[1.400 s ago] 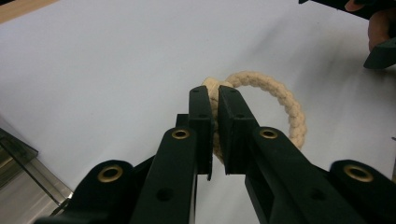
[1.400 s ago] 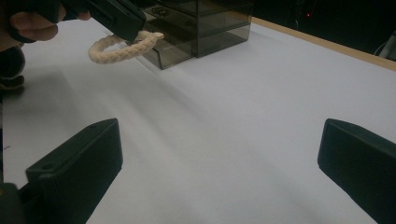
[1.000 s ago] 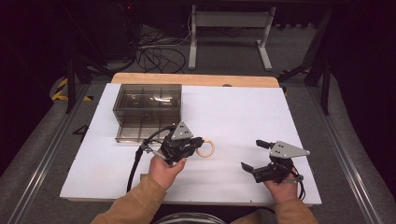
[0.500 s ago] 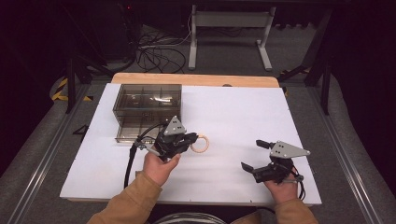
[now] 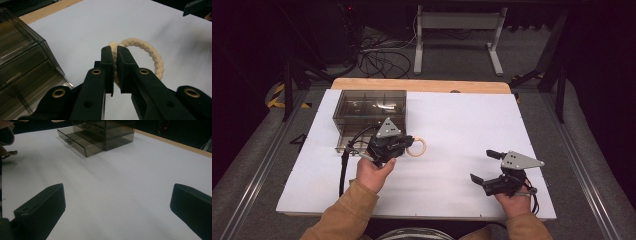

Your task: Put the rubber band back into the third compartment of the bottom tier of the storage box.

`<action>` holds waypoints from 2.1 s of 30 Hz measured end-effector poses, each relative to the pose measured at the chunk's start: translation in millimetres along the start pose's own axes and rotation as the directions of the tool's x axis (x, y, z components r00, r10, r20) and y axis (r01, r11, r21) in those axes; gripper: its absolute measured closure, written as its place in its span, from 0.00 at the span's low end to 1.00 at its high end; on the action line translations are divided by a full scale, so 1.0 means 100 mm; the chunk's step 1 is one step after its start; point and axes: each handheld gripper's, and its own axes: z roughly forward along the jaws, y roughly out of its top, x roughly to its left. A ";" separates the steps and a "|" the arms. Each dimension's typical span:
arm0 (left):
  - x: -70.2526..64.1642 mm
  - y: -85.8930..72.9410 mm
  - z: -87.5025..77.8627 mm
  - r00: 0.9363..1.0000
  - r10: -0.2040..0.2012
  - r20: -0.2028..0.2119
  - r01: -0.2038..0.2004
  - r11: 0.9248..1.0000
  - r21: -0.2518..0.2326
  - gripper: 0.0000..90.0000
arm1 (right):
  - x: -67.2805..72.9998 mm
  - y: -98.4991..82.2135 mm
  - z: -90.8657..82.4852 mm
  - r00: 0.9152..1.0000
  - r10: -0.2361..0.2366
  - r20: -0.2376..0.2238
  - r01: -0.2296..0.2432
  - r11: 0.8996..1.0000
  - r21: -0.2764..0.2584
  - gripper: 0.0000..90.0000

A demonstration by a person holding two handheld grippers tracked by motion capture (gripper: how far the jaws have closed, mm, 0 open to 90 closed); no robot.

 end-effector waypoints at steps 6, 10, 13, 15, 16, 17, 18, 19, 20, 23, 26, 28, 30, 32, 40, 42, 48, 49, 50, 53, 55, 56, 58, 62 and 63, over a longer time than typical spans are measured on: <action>0.07 -0.01 -0.03 1.000 -0.016 -0.012 0.016 1.000 0.004 0.94 | 0.00 0.00 0.00 1.000 0.002 0.000 -0.002 1.000 0.000 0.00; 0.12 -0.01 -0.06 0.999 -0.028 -0.024 0.028 1.000 0.000 0.94 | 0.00 0.00 0.00 1.000 0.001 -0.002 -0.001 1.000 0.000 0.00; 0.16 -0.02 -0.07 0.999 -0.035 -0.030 0.035 0.999 -0.001 0.94 | 0.00 0.00 0.00 1.000 0.002 -0.001 -0.002 1.000 -0.001 0.00; 0.18 -0.02 -0.08 0.999 -0.039 -0.036 0.039 0.999 0.000 0.94 | 0.00 0.00 0.00 1.000 0.004 -0.002 -0.004 1.000 -0.001 0.00; 0.19 -0.03 -0.08 0.998 -0.040 -0.040 0.040 0.999 0.001 0.94 | 0.00 0.00 0.00 1.000 0.004 -0.001 -0.004 1.000 0.000 0.00; 0.20 -0.03 -0.09 0.998 -0.039 -0.043 0.039 0.999 0.002 0.94 | 0.00 0.00 0.00 1.000 0.004 -0.002 -0.004 1.000 0.000 0.00; 0.22 -0.03 -0.09 0.998 -0.041 -0.046 0.041 0.999 0.001 0.94 | 0.00 0.00 0.00 1.000 0.004 -0.002 -0.004 1.000 -0.001 0.00; 0.23 -0.03 -0.09 0.998 -0.044 -0.050 0.044 0.999 0.002 0.94 | 0.00 0.00 0.00 1.000 0.005 -0.002 -0.005 1.000 -0.001 0.00; 0.24 -0.04 -0.10 0.997 -0.051 -0.050 0.051 0.999 0.001 0.94 | 0.00 0.00 0.00 1.000 0.005 -0.002 -0.005 1.000 -0.001 0.00; 0.29 -0.05 -0.11 0.997 -0.056 -0.058 0.057 0.998 0.007 0.94 | 0.00 0.00 0.00 1.000 0.005 -0.002 -0.005 1.000 0.001 0.00; 0.34 -0.06 -0.12 0.996 -0.064 -0.068 0.065 0.998 0.009 0.94 | 0.00 0.00 0.00 1.000 0.006 -0.002 -0.006 1.000 0.000 0.00; 0.36 -0.07 -0.12 0.995 -0.069 -0.073 0.070 0.997 0.012 0.94 | 0.00 0.00 0.00 1.000 0.005 -0.002 -0.005 1.000 0.000 0.00; 0.39 -0.08 -0.12 0.994 -0.075 -0.079 0.076 0.997 0.014 0.94 | 0.00 0.00 0.00 1.000 0.006 -0.003 -0.006 1.000 0.001 0.00; 0.42 -0.10 -0.11 0.994 -0.077 -0.081 0.078 0.997 0.011 0.94 | 0.00 0.00 0.00 1.000 0.005 -0.004 -0.005 1.000 -0.001 0.00; 0.53 -0.15 -0.09 0.992 -0.071 -0.109 0.073 0.997 0.015 0.94 | 0.00 0.00 0.00 1.000 0.004 -0.004 -0.004 1.000 0.002 0.00; 0.56 -0.17 -0.08 0.991 -0.076 -0.109 0.078 0.997 0.015 0.94 | 0.00 0.00 0.01 1.000 0.003 -0.004 -0.003 1.000 0.002 0.00; 0.67 -0.24 -0.06 0.987 -0.104 -0.119 0.107 0.994 0.017 0.94 | 0.00 0.00 0.01 1.000 0.002 -0.005 -0.002 1.000 0.003 0.00; 0.68 -0.25 -0.05 0.987 -0.105 -0.120 0.108 0.994 0.016 0.94 | 0.00 0.00 0.01 1.000 0.003 -0.005 -0.003 1.000 0.003 0.01; 0.69 -0.26 -0.05 0.987 -0.103 -0.126 0.106 0.994 0.016 0.94 | 0.00 0.00 0.01 1.000 0.003 -0.006 -0.003 1.000 0.003 0.00; 0.71 -0.27 -0.04 0.986 -0.100 -0.134 0.103 0.994 0.020 0.94 | 0.00 0.00 0.01 1.000 0.004 -0.007 -0.004 1.000 0.004 0.01; 0.72 -0.28 -0.03 0.986 -0.101 -0.134 0.104 0.994 0.019 0.93 | 0.00 0.00 0.01 1.000 0.002 -0.006 -0.002 1.000 0.004 0.01; 0.72 -0.28 -0.02 0.986 -0.098 -0.135 0.101 0.995 0.020 0.93 | 0.00 0.00 0.01 1.000 0.003 -0.006 -0.003 1.000 0.004 0.00; 0.72 -0.29 -0.02 0.986 -0.097 -0.136 0.100 0.995 0.019 0.93 | 0.00 0.00 0.01 1.000 0.003 -0.007 -0.003 1.000 0.004 0.00; 0.73 -0.31 0.01 0.986 -0.092 -0.140 0.096 0.995 0.024 0.93 | 0.00 0.00 0.01 1.000 0.002 -0.007 -0.002 1.000 0.004 0.00; 0.74 -0.31 0.02 0.986 -0.086 -0.141 0.090 0.996 0.026 0.93 | 0.00 0.00 0.01 1.000 0.002 -0.007 -0.002 1.000 0.004 0.00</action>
